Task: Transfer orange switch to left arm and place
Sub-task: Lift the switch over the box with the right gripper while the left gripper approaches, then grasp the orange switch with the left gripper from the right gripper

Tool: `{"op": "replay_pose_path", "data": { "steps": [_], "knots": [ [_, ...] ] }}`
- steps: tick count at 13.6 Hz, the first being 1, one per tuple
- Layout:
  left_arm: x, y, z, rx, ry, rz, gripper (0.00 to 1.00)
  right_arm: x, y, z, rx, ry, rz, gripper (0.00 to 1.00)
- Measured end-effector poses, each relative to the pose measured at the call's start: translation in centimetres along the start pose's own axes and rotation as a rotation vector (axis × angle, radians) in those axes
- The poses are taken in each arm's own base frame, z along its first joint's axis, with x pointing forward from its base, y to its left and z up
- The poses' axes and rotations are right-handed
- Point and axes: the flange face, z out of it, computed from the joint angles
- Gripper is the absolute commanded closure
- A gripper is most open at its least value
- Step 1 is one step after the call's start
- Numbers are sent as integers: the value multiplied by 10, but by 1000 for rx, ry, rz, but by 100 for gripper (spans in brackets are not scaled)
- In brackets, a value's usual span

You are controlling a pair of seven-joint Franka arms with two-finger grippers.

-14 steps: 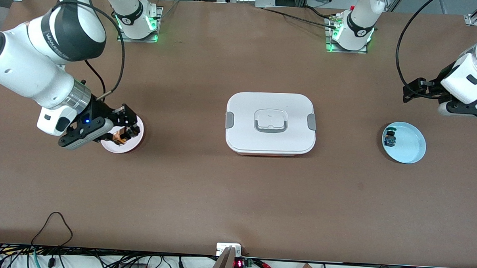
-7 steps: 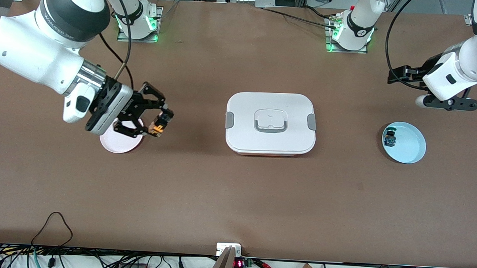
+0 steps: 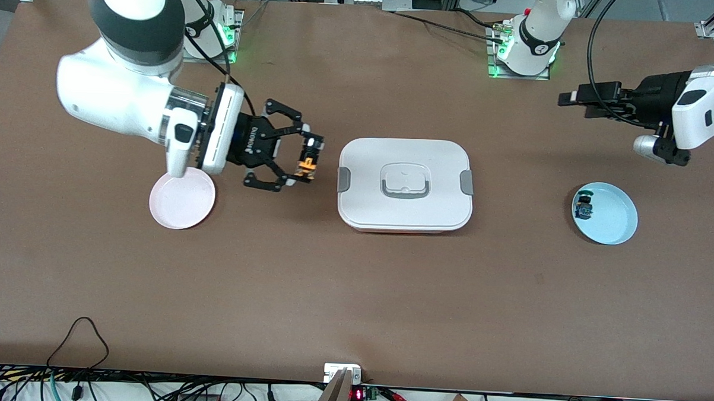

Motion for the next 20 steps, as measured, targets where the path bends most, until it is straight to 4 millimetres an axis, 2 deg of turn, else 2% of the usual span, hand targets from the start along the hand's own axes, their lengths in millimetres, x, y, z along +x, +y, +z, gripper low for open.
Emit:
{"op": "replay_pose_path", "data": {
  "steps": [3, 5, 8, 9, 12, 14, 17, 20],
  "knots": [
    [17, 11, 16, -263, 29, 27, 0, -10, -5, 32, 45, 148, -84, 100],
    [30, 22, 26, -367, 86, 40, 0, -10, -17, 53, 73, 200, -91, 100],
    [48, 67, 54, -466, 170, 61, 0, 0, -37, 78, 116, 216, -115, 100],
    [53, 77, 64, -524, 174, 56, 0, 4, -42, 83, 125, 220, -126, 100],
    [73, 88, 83, -659, 188, 14, 0, 11, -47, 91, 141, 242, -127, 100],
    [81, 111, 105, -717, 219, -9, 0, 6, -47, 99, 162, 257, -110, 100],
    [80, 146, 141, -771, 226, -34, 0, -6, -48, 116, 174, 298, -98, 100],
    [81, 146, 146, -769, 230, -32, 0, -9, -49, 120, 177, 309, -93, 100]
  ]
}}
